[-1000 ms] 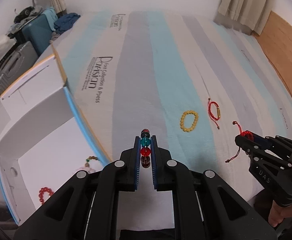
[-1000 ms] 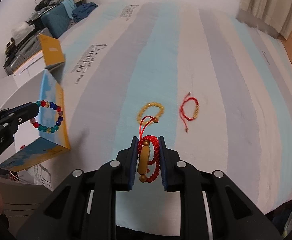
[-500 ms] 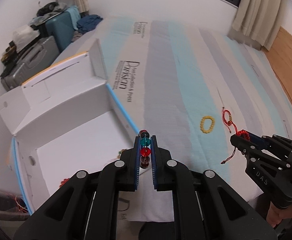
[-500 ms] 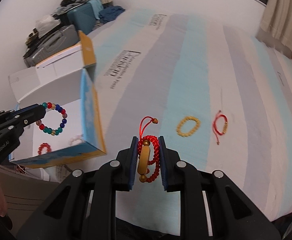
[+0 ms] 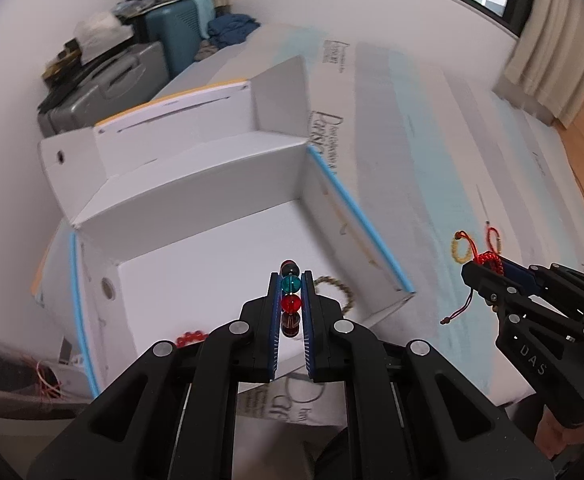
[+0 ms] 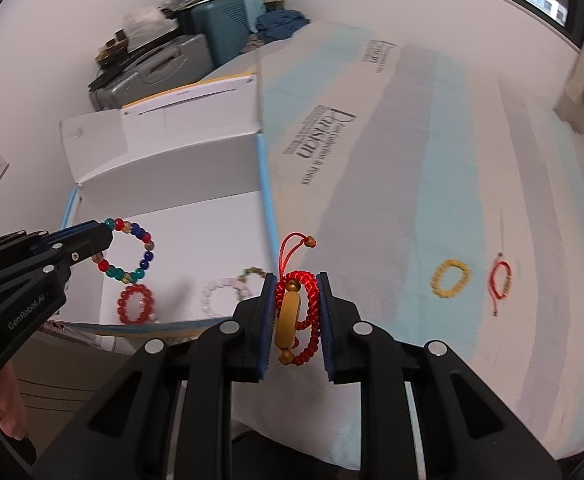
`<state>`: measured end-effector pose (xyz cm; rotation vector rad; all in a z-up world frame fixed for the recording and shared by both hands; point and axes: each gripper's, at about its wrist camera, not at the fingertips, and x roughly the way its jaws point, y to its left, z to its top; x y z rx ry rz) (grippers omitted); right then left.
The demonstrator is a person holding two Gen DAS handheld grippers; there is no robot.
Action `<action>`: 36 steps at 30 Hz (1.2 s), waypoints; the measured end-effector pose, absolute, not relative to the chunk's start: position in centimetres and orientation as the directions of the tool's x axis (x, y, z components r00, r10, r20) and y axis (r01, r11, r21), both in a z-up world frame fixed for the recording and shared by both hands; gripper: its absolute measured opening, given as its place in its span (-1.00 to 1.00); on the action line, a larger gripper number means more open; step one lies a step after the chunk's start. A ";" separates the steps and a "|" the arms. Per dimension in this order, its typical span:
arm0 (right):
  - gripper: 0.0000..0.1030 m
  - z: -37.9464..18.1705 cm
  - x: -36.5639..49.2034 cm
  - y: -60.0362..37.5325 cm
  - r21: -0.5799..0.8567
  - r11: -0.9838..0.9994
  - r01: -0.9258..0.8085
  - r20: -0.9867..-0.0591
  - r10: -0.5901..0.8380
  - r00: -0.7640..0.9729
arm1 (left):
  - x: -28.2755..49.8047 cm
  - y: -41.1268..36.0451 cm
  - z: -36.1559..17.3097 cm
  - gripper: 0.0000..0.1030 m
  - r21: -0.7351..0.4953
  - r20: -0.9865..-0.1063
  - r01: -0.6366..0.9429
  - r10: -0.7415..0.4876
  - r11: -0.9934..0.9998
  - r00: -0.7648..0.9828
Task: Organize jewelry
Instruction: 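Carry the multicolour and red string bracelets over the white box with both tools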
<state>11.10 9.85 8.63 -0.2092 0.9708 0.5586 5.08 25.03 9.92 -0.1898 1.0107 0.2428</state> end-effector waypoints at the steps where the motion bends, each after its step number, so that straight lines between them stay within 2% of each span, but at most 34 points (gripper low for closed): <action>1: -0.64 8.6 11.0 10.4 0.078 0.836 -0.543 -0.826 0.360 0.435 | 4.7 25.7 9.8 -0.83 -0.045 -0.855 -0.295 0.116 0.954 0.506; 22: -0.64 5.2 8.7 20.4 0.074 0.768 -0.636 -0.861 0.371 0.348 | 1.0 33.3 5.8 -0.83 -0.052 -0.895 -0.408 0.139 0.912 0.425; 36: -0.63 0.5 10.2 23.6 0.060 0.762 -0.645 -0.912 0.305 0.275 | 2.1 35.6 0.4 -0.83 -0.076 -0.935 -0.424 0.083 0.903 0.344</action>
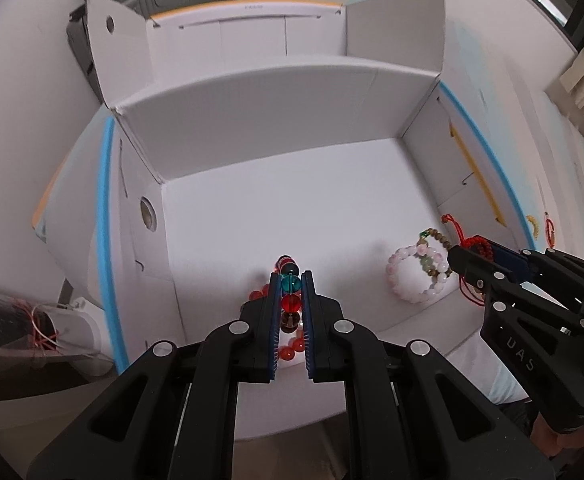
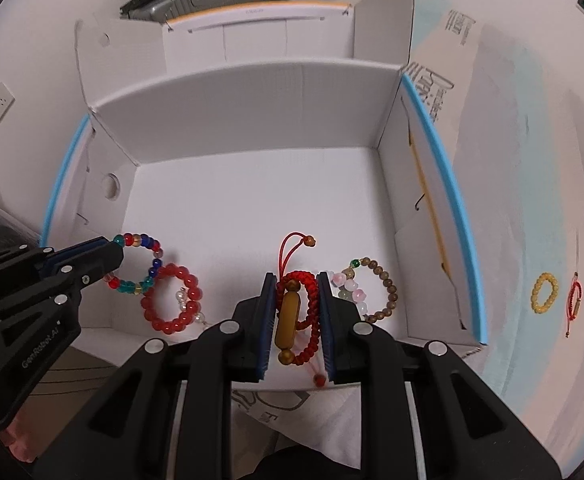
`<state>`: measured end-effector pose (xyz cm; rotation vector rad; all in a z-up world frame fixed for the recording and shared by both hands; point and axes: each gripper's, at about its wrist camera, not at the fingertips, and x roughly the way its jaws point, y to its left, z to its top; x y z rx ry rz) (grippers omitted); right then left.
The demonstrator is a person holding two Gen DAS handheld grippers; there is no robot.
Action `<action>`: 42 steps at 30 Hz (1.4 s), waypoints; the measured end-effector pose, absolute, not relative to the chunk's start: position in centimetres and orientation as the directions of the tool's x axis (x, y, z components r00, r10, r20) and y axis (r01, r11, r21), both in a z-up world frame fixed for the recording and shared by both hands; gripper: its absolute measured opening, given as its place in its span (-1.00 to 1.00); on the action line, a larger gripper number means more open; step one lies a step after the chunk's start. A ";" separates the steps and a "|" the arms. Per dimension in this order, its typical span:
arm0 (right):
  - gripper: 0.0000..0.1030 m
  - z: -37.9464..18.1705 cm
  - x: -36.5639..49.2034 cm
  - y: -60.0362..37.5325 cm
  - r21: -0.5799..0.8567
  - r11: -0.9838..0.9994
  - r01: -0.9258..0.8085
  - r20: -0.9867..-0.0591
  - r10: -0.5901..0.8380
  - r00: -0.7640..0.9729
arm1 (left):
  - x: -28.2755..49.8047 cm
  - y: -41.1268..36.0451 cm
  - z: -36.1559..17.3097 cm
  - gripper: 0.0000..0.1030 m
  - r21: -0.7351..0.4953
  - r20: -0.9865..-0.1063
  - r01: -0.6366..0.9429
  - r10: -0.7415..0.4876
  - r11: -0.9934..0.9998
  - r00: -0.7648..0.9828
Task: Organize jewelry
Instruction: 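Carry the multicolour and red string bracelets over the white box with both tools, then open both tools to drop the bracelets into the box, then move both tools back over the yellow bead and red string bracelets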
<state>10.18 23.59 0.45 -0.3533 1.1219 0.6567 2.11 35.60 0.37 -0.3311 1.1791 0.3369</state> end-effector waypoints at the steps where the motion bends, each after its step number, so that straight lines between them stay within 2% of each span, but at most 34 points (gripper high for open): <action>1: -0.63 0.0 10.4 23.8 0.061 0.762 -0.644 -0.916 0.299 0.267 | 2.3 35.7 0.0 -0.83 -0.076 -0.938 -0.424 0.079 0.902 0.337; 15: -0.62 -3.8 11.7 25.1 0.077 0.765 -0.640 -0.941 0.268 0.207 | 2.8 37.1 -3.6 -0.83 -0.073 -0.959 -0.442 0.058 0.894 0.277; 21: -0.56 -4.0 11.6 25.0 0.081 0.770 -0.633 -0.940 0.270 0.209 | 2.9 37.0 -3.4 -0.80 -0.059 -0.959 -0.452 0.074 0.890 0.273; 24: -0.39 -4.1 11.6 24.7 0.085 0.772 -0.630 -0.939 0.273 0.208 | 2.9 37.1 -3.3 -0.78 -0.054 -0.958 -0.457 0.083 0.888 0.274; 26: -0.22 -3.9 11.5 24.5 0.090 0.776 -0.624 -0.936 0.280 0.212 | 2.6 37.1 -3.1 -0.64 -0.052 -0.956 -0.462 0.090 0.886 0.280; 28: -0.14 -3.7 11.4 24.4 0.093 0.775 -0.626 -0.934 0.286 0.216 | 2.4 37.1 -2.8 -0.39 -0.050 -0.953 -0.466 0.098 0.883 0.288; 29: -0.05 -3.5 11.3 24.3 0.094 0.774 -0.627 -0.932 0.290 0.217 | 2.4 37.0 -2.6 -0.37 -0.046 -0.951 -0.468 0.105 0.882 0.291; 31: 0.06 -3.2 11.2 24.0 0.102 0.774 -0.625 -0.929 0.299 0.218 | 2.3 36.8 -2.3 -0.20 -0.044 -0.948 -0.468 0.111 0.883 0.299; 34: 0.15 -2.4 11.1 23.4 0.108 0.773 -0.625 -0.923 0.312 0.227 | 2.3 36.5 -1.7 0.07 -0.042 -0.941 -0.476 0.126 0.878 0.315; 39: 0.29 -1.1 10.8 22.7 0.120 0.768 -0.629 -0.911 0.337 0.238 | 2.3 36.0 -0.5 0.34 -0.036 -0.927 -0.481 0.150 0.876 0.343; 42: 0.33 -0.4 10.6 22.2 0.120 0.767 -0.631 -0.904 0.347 0.249 | 2.3 35.6 0.0 0.39 -0.026 -0.924 -0.483 0.164 0.875 0.347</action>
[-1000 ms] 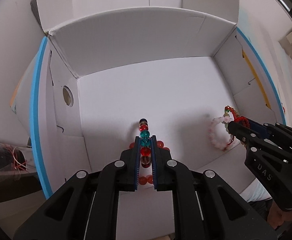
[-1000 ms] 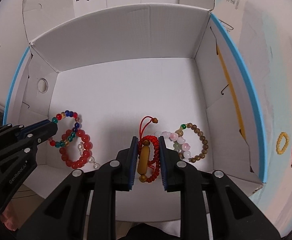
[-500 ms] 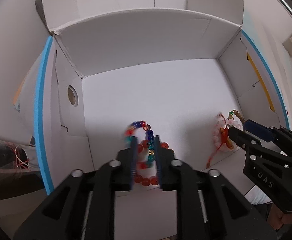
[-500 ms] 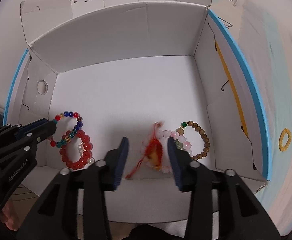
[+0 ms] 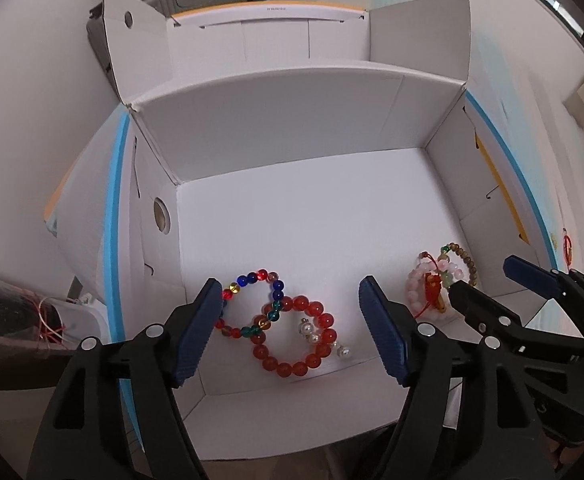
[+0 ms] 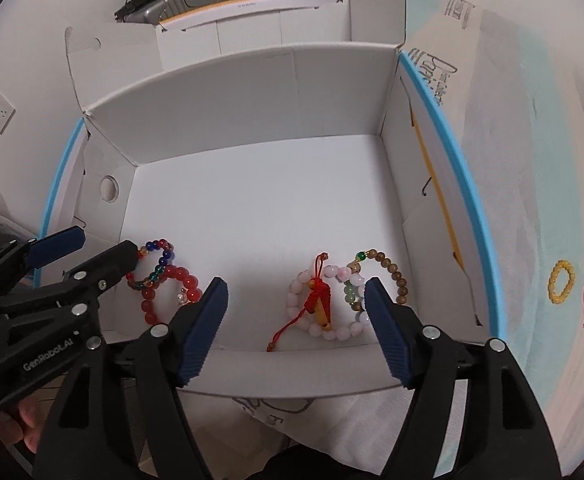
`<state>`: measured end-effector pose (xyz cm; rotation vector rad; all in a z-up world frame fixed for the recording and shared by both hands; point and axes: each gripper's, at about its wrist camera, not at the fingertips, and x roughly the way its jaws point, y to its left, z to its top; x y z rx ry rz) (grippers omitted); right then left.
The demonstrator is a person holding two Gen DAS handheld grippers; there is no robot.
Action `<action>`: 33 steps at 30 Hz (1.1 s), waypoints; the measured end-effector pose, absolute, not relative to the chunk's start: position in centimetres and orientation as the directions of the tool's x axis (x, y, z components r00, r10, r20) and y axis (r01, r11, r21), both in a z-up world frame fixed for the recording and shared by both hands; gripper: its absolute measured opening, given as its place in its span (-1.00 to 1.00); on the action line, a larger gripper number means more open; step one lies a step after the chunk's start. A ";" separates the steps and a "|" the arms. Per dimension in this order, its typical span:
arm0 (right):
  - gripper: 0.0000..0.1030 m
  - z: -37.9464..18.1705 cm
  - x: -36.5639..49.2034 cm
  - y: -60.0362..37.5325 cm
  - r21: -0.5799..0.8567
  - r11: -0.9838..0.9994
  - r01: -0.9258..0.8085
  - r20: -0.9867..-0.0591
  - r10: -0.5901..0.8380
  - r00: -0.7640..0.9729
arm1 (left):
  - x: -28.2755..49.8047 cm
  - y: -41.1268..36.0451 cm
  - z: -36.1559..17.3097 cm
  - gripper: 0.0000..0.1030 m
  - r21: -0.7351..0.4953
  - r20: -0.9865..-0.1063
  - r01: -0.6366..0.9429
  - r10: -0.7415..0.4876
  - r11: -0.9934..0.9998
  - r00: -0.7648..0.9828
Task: Organize jewelry
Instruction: 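Move both tools back over the yellow bead and red string bracelets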
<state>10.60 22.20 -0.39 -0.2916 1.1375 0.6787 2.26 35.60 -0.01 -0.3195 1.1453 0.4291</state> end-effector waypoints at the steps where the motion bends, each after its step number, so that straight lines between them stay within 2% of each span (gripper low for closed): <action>1: 0.33 -0.2 10.5 22.0 0.120 0.765 -0.632 -0.902 0.350 0.252 | 2.2 35.4 0.2 0.42 -0.022 -0.922 -0.484 0.169 0.875 0.348; 16: 0.62 2.0 11.2 17.3 0.134 0.795 -0.592 -0.875 0.375 0.306 | 2.7 32.4 2.2 0.84 -0.018 -0.900 -0.491 0.200 0.871 0.387; 22: 0.73 2.6 11.6 15.0 0.140 0.811 -0.568 -0.866 0.378 0.326 | 3.3 30.5 2.8 0.88 -0.016 -0.893 -0.471 0.199 0.882 0.403; 33: 0.79 2.9 12.8 10.1 0.150 0.840 -0.521 -0.859 0.372 0.351 | 5.3 25.9 3.5 0.89 -0.010 -0.885 -0.417 0.186 0.909 0.426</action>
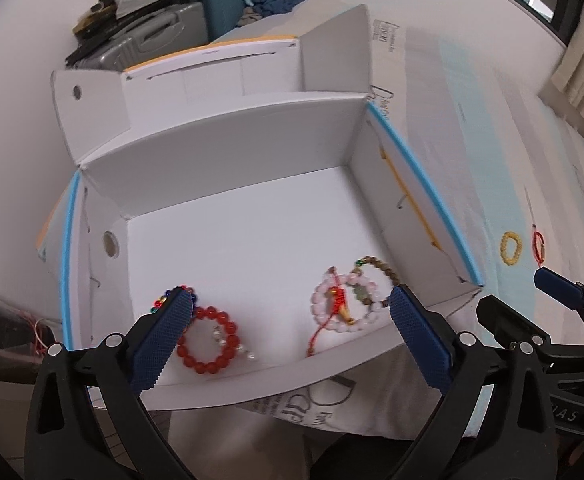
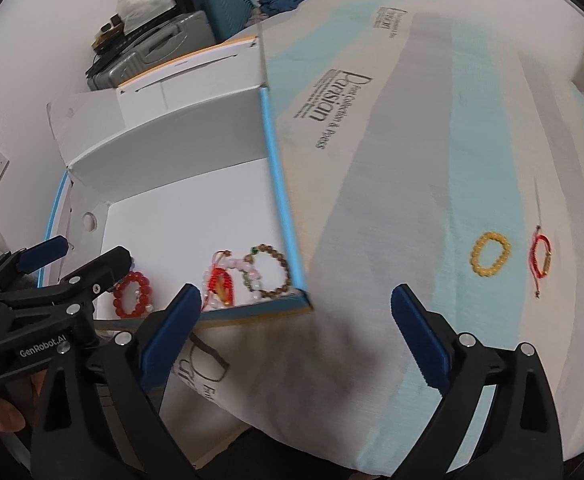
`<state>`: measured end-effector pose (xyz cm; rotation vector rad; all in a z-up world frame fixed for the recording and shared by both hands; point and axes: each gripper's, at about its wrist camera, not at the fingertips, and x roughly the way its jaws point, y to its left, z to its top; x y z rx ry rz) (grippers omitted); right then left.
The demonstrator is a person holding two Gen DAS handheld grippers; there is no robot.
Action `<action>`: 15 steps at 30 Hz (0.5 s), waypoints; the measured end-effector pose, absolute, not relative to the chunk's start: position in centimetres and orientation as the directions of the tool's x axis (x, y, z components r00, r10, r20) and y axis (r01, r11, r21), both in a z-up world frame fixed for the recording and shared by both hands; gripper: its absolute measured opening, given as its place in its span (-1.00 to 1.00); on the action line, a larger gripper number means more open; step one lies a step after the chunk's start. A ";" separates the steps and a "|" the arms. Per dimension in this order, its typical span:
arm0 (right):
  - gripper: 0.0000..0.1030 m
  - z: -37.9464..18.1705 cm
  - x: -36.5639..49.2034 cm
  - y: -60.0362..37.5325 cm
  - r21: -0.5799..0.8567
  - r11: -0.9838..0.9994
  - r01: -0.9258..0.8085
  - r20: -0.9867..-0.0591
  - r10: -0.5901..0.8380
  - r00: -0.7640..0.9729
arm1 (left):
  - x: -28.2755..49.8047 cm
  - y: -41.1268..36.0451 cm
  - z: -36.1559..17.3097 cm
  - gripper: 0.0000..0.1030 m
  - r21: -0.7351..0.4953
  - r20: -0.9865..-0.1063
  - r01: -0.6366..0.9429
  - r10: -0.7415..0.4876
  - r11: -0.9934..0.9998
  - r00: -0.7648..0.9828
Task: Organize jewelry
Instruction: 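Move both tools back over the yellow bead and red string bracelets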
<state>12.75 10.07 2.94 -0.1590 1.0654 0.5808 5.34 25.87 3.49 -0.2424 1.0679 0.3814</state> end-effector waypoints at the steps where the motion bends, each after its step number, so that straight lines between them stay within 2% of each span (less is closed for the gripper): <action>1: 0.79 3.0 12.9 9.6 0.152 0.843 -0.516 -0.859 0.371 0.354 | 5.6 25.6 3.6 0.89 -0.010 -0.885 -0.412 0.184 0.911 0.428; 15: 0.79 3.3 15.8 1.1 0.159 0.894 -0.420 -0.854 0.338 0.396 | 11.1 18.1 5.1 0.89 -0.001 -0.871 -0.297 0.146 0.955 0.470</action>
